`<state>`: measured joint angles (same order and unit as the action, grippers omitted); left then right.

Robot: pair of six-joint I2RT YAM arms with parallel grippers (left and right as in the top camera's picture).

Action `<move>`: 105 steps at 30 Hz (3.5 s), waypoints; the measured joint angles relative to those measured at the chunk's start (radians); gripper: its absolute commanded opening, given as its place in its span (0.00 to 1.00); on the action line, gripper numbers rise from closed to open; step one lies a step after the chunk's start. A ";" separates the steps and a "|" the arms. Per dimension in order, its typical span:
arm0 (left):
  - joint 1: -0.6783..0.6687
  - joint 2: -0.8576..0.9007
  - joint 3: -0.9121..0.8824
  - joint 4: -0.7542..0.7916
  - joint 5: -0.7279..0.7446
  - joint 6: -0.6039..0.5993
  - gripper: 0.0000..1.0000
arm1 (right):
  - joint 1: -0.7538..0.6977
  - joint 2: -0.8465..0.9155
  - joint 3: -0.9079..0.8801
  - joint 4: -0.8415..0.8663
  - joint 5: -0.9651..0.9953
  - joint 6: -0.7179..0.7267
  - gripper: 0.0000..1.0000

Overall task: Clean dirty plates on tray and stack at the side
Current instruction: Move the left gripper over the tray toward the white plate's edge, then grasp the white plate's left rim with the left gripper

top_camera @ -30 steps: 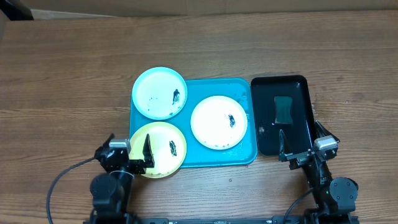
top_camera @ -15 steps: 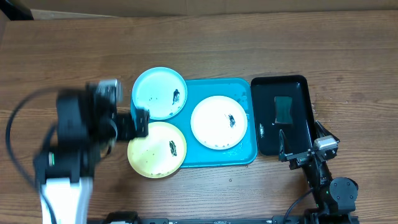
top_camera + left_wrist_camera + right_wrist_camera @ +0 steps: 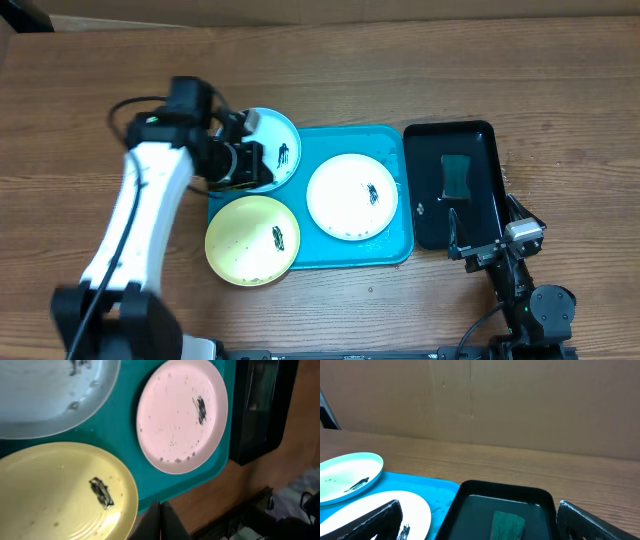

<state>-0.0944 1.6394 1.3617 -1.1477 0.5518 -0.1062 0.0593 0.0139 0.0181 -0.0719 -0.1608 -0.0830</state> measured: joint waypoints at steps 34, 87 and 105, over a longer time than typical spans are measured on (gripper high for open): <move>-0.338 0.158 -0.013 0.175 -0.493 -0.467 0.36 | 0.000 0.000 0.000 0.000 0.000 0.001 1.00; -0.382 0.159 -0.207 0.433 -0.538 -0.492 0.28 | 0.000 0.000 0.000 0.001 0.000 0.001 1.00; -0.396 0.159 -0.262 0.491 -0.538 -0.490 0.19 | 0.000 0.000 0.000 0.000 0.000 0.000 1.00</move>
<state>-0.4908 1.7985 1.1000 -0.6571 0.0139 -0.5961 0.0597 0.0139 0.0181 -0.0719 -0.1608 -0.0826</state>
